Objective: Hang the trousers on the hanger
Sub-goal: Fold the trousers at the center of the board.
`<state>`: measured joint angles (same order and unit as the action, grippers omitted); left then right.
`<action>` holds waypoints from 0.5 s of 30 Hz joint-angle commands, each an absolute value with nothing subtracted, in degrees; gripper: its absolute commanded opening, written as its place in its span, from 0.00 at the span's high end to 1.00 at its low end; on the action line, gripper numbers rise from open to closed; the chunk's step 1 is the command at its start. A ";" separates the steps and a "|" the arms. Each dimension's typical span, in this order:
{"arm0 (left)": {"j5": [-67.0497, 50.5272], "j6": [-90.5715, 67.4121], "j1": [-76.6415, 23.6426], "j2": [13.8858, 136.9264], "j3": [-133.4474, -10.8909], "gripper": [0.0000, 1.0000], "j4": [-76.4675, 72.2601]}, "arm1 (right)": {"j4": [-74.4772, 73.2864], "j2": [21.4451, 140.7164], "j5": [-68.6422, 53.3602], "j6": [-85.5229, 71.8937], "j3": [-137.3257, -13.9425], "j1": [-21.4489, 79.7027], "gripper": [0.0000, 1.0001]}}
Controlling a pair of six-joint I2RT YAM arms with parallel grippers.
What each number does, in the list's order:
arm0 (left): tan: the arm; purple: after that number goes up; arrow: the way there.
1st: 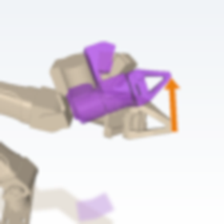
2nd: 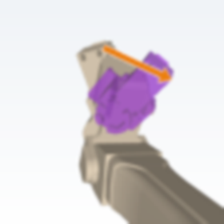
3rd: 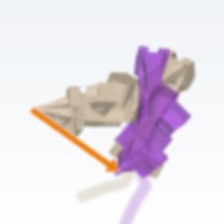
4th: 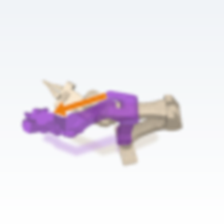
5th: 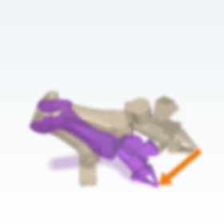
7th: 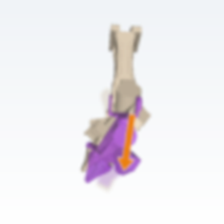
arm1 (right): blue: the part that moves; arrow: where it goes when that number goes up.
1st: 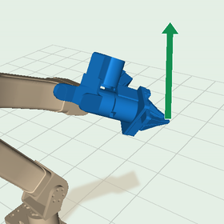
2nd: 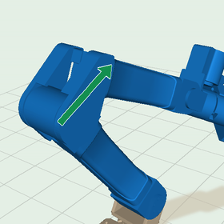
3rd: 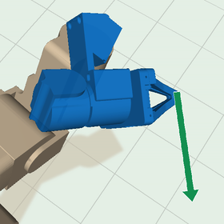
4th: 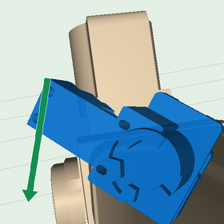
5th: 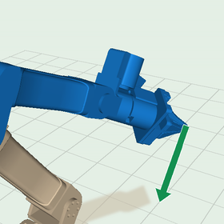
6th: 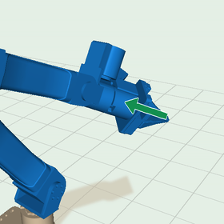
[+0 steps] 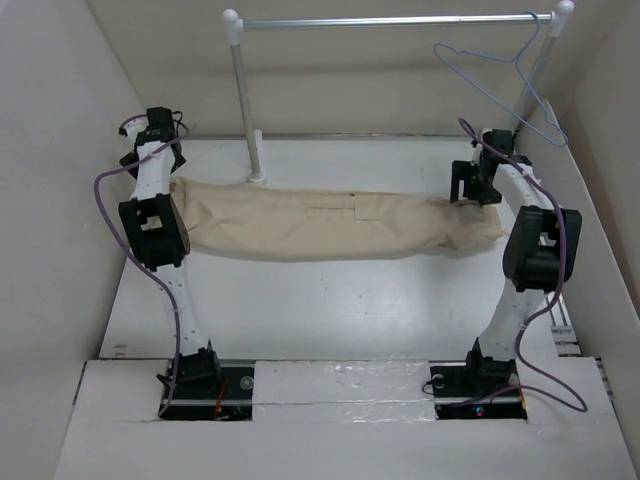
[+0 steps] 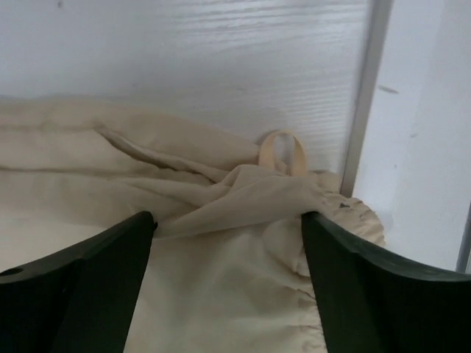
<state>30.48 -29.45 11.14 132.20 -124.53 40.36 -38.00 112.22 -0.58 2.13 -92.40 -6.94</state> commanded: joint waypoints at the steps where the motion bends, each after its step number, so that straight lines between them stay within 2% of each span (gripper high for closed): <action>1: 28.31 -28.30 14.50 129.39 -124.20 0.15 38.94 | -32.53 107.86 1.14 0.88 -89.06 -5.11 0.09; 3: 25.59 -28.21 15.29 126.93 -122.53 0.10 37.88 | -31.65 102.60 -1.38 0.09 -86.06 -5.10 0.00; 6: 24.44 -28.91 15.29 121.48 -118.42 0.10 37.53 | -30.94 94.53 -3.07 0.09 -79.21 -3.78 0.00; 8: 24.87 -31.28 15.29 115.34 -113.06 0.16 36.83 | -30.24 90.02 -4.47 0.09 -72.73 -3.16 0.00; 10: 23.56 -32.69 15.29 108.07 -96.51 0.27 32.11 | -28.92 84.15 -7.37 0.18 -66.05 -2.03 0.00; 11: 23.55 -33.04 15.29 105.41 -96.42 0.27 32.08 | -28.92 82.28 -7.38 0.18 -66.01 -2.02 0.00; 12: 22.42 -33.22 15.29 102.94 -87.28 0.29 29.30 | -28.65 80.35 -8.78 0.18 -61.39 -2.02 0.00; 13: 21.19 -33.48 15.90 97.87 -83.01 0.30 28.05 | -28.39 77.03 -9.83 0.09 -59.09 -2.54 0.11; 15: 17.60 -34.80 17.66 94.15 -72.49 0.34 25.16 | -26.56 73.41 -13.86 0.09 -52.86 -2.55 0.51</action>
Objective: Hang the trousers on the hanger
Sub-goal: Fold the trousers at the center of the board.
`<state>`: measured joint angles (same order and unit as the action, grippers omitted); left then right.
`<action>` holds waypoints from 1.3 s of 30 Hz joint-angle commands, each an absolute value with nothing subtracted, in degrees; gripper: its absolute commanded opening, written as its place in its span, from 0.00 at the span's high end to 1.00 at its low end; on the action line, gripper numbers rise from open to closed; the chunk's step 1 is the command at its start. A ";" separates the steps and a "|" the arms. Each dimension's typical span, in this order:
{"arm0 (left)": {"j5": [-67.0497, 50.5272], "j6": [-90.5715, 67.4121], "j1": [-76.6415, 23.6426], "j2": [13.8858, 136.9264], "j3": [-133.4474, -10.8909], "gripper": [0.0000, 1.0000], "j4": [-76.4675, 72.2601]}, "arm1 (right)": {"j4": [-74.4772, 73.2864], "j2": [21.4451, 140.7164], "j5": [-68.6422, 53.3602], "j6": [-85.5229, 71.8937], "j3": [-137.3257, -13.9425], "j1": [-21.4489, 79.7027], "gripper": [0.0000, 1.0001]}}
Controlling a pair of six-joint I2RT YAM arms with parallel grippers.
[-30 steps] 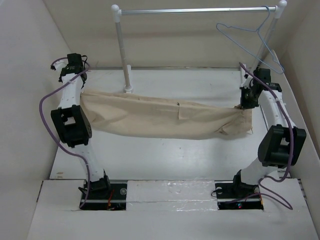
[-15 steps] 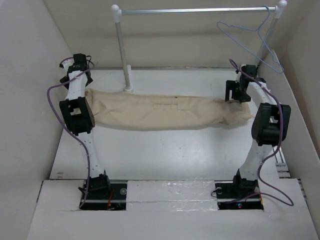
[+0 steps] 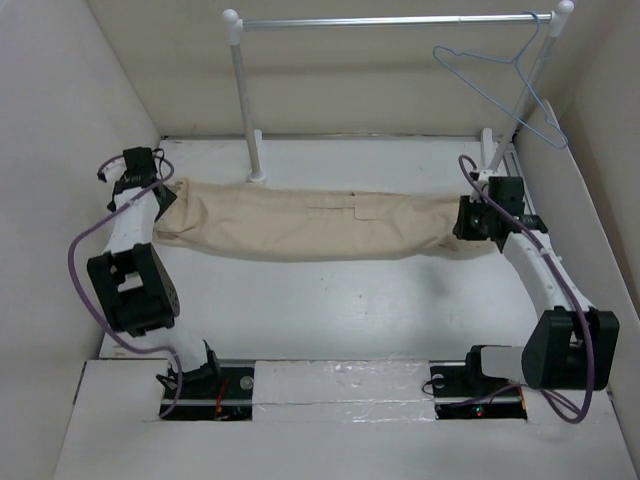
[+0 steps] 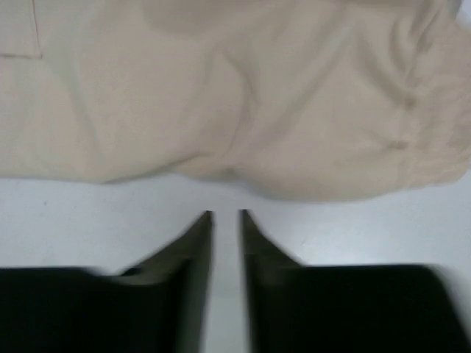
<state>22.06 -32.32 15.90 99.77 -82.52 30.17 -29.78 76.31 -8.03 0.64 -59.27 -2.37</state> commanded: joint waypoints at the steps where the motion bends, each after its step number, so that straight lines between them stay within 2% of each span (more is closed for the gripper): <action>1: 15.06 -35.15 19.15 91.35 -69.90 0.33 24.35 | -26.20 72.17 -14.84 0.09 -51.43 -2.55 0.88; 2: 12.42 -35.68 23.08 90.54 -67.52 0.33 22.95 | -25.84 70.16 -16.25 0.17 -50.02 -2.55 0.98; 4: 4.68 -35.95 26.35 89.91 -63.64 0.31 19.00 | -25.31 69.35 -19.33 1.75 -47.30 -2.03 1.00; 5: 3.53 -34.73 27.06 89.91 -63.11 0.29 16.55 | -26.27 69.69 -20.21 2.71 -46.94 -2.02 0.97; 6: 3.43 -33.85 27.07 90.00 -63.11 0.27 15.57 | -26.63 69.96 -20.48 3.07 -46.50 -2.02 0.89; 7: 2.91 -33.49 27.07 90.61 -63.28 0.26 15.03 | -26.72 70.31 -20.48 3.25 -45.97 -2.02 0.62; 9: -2.68 -32.96 27.07 91.23 -62.93 0.21 12.59 | -25.59 71.01 -23.18 3.60 -43.95 -3.24 0.38; 10: -3.77 -32.96 27.07 92.10 -63.02 0.20 11.87 | -24.79 71.36 -24.60 3.34 -43.08 -5.43 0.23; 13: -4.22 -33.83 27.07 95.00 -63.46 0.18 10.55 | -22.77 73.21 -29.08 2.90 -41.40 -8.52 0.09; 19: -5.19 -33.23 27.07 98.60 -63.28 0.18 7.38 | -21.80 74.36 -31.03 1.85 -41.31 -13.26 0.01; 25: 3.86 -33.05 27.07 107.47 -72.06 0.19 13.09 | -18.90 75.93 -30.85 -5.52 -39.03 -20.12 0.00; 34: 8.43 -33.32 27.07 113.20 -76.11 0.21 14.94 | 3.06 87.53 -28.30 -20.99 -37.00 -22.32 0.00; 37: 9.84 -33.13 27.07 113.73 -76.11 0.29 15.12 | 8.60 92.62 -27.42 -24.51 -38.05 -22.32 0.00; 39: 9.41 -32.87 27.07 113.99 -75.94 0.44 14.51 | 9.05 94.74 -24.80 -25.57 -39.89 -21.80 0.07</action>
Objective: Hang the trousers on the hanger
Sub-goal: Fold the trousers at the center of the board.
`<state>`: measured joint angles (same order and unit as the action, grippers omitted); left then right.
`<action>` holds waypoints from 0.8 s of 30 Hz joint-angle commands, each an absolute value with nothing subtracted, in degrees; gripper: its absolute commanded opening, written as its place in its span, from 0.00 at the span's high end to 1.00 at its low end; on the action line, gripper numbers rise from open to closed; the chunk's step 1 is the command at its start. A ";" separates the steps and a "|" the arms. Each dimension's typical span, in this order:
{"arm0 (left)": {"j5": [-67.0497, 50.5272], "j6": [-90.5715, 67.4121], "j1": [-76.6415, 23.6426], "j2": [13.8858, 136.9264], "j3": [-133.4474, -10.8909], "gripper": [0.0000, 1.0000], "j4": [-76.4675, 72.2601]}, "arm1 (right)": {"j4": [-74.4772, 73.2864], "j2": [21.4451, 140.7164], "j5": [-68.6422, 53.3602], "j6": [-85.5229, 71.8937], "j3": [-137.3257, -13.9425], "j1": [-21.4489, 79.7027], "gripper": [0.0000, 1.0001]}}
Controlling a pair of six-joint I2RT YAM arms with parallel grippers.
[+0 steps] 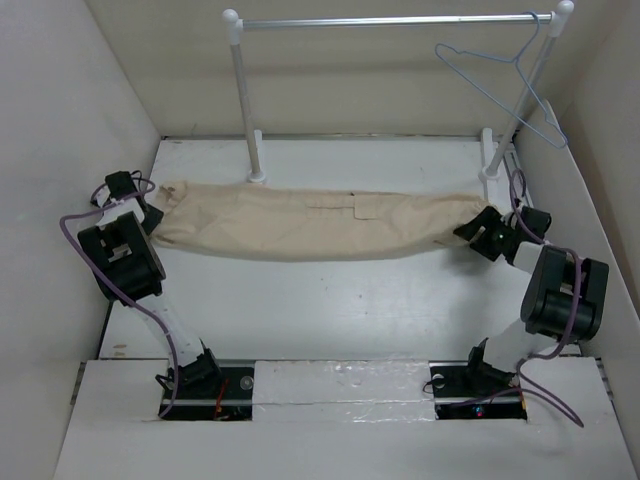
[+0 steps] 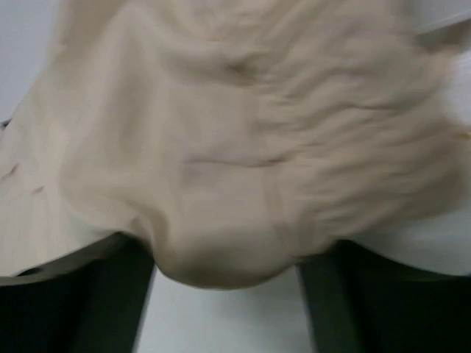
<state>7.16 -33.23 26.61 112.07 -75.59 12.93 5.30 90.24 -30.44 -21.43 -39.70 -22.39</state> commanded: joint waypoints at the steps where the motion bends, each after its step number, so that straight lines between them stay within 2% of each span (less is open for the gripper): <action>1: 9.14 -32.70 27.07 114.43 -75.94 0.57 14.15 | 9.31 96.40 -24.79 -25.92 -40.42 -21.80 0.33; 2: 9.31 -31.91 27.07 114.96 -76.46 0.88 14.32 | 7.23 96.42 -23.22 -26.01 -41.73 -21.19 0.65; 3: 9.58 -31.90 27.07 115.22 -77.16 0.89 14.33 | 7.21 96.42 -22.25 -25.58 -42.53 -21.18 0.66; 4: 10.19 -31.56 27.07 115.49 -77.78 0.97 14.85 | 5.29 96.07 -21.63 -24.88 -43.32 -21.18 0.94; 5: 11.07 -31.29 27.07 115.40 -78.57 1.00 16.59 | 1.01 95.46 -21.19 -23.83 -44.37 -21.18 1.00; 7: 14.32 -31.20 27.60 114.61 -79.71 1.00 17.84 | -3.15 93.44 -18.64 -20.32 -45.26 -21.70 1.00; 12: 18.09 -32.08 30.05 109.53 -75.43 1.00 19.25 | -17.08 79.75 -13.02 -9.80 -45.18 -27.31 1.00; 17: 19.68 -32.43 30.06 102.42 -68.57 1.00 18.54 | -24.50 70.78 -15.63 -5.28 -41.67 -31.54 1.00; 20: 21.96 -34.10 30.06 97.93 -64.18 1.00 21.70 | -29.87 66.81 -18.71 -3.09 -37.90 -33.66 1.00; 24: 27.33 -36.48 30.06 91.77 -59.07 1.00 26.54 | -37.08 61.36 -16.97 -0.97 -38.05 -34.28 1.00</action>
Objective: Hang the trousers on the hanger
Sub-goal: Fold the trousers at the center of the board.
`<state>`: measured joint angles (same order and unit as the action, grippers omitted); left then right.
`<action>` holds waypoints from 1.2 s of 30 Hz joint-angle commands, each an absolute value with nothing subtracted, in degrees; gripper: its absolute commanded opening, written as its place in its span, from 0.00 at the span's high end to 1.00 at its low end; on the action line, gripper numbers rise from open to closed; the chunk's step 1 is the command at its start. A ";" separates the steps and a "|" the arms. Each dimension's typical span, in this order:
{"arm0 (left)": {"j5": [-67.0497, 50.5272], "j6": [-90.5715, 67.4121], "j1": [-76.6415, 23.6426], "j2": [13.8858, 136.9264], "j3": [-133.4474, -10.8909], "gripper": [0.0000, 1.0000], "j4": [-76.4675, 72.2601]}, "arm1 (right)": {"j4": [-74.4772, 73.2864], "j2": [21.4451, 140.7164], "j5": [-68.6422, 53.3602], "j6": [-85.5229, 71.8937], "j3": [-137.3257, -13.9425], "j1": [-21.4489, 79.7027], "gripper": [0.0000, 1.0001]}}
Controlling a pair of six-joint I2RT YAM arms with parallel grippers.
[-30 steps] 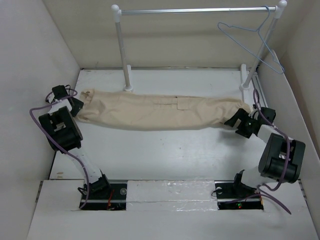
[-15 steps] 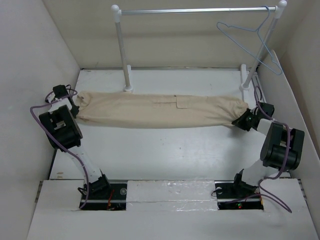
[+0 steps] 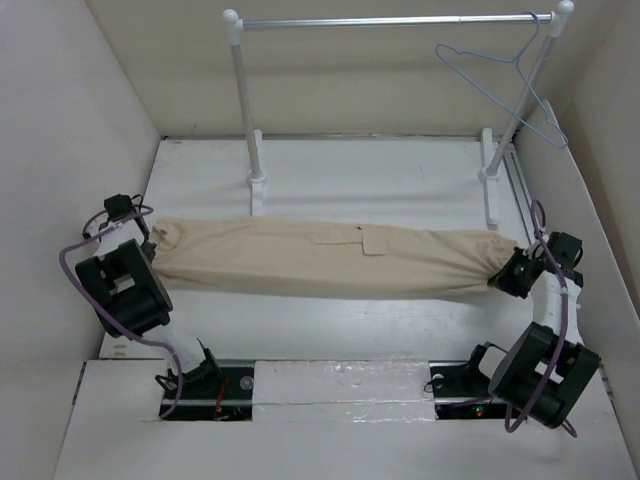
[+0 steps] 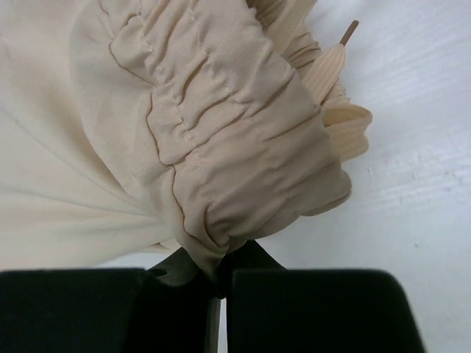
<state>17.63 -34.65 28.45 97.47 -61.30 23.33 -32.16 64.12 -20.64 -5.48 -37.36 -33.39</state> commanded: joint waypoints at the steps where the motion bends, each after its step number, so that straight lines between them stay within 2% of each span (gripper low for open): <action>1: 27.94 -36.39 30.06 90.89 -58.71 1.00 27.50 | -37.18 61.61 -17.31 -0.71 -38.40 -34.28 0.94; 2: 28.91 -36.73 30.06 89.40 -58.36 0.94 27.94 | -36.48 62.48 -18.62 -0.70 -38.84 -34.28 0.75; 3: 28.31 -37.00 30.06 88.78 -58.36 0.73 27.95 | -35.17 63.45 -20.37 1.04 -39.72 -34.28 0.25; 4: 27.60 -37.52 30.06 88.25 -58.71 0.29 28.82 | -35.50 65.98 -21.09 1.14 -40.77 -33.76 0.12; 5: 25.60 -39.10 30.06 87.20 -59.76 0.08 29.35 | -35.59 66.70 -23.01 1.23 -41.83 -33.75 0.03; 6: 24.10 -39.46 30.06 86.40 -60.37 0.01 29.53 | -35.42 67.14 -23.64 1.23 -44.01 -32.53 0.00; 10: 19.43 -41.83 25.07 82.97 -66.26 0.01 31.81 | -36.73 66.45 -21.45 0.18 -47.98 -30.68 0.00; 14: 21.26 -41.14 10.84 80.16 -72.23 0.01 30.85 | -36.74 66.45 -18.65 -2.71 -49.04 -31.72 0.00; 15: 20.75 -39.22 4.29 80.07 -72.33 0.01 29.81 | -36.22 66.53 -17.15 -3.25 -48.96 -32.25 0.00; 18: 14.70 -37.45 -6.10 78.32 -69.01 0.01 24.11 | -35.33 67.84 -16.97 -3.43 -49.74 -35.94 0.00; 21: 3.71 -34.54 -13.59 76.55 -62.77 0.14 16.10 | -36.47 66.98 -13.89 -1.85 -49.40 -37.18 0.00; 22: 2.39 -33.67 -19.54 76.64 -61.80 0.26 14.34 | -37.08 66.62 -14.15 -1.50 -48.79 -37.18 0.00; 24: 3.16 -33.57 -25.37 77.17 -59.42 0.47 13.19 | -36.74 64.70 -13.89 -2.37 -44.59 -37.18 0.00; 25: 2.82 -33.05 -31.84 78.04 -58.11 0.52 11.18 | -33.26 60.95 -11.89 -3.77 -41.52 -37.18 0.00; 27: 2.11 -32.70 -33.64 79.36 -56.87 0.53 10.64 | -31.13 60.13 -13.61 -5.18 -39.05 -37.18 0.00; 29: 1.59 -32.61 -37.07 81.02 -55.03 0.56 9.06 | -22.18 60.90 -19.12 -7.37 -36.84 -37.18 0.00; 33: -1.14 -32.26 -37.62 83.76 -53.18 0.56 8.70 | -21.45 73.80 -22.06 -6.42 -37.97 -35.51 0.00; 36: 1.82 -30.77 -37.62 84.64 -52.03 0.56 8.79 | -14.70 75.94 -21.36 -10.09 -33.59 -34.98 0.00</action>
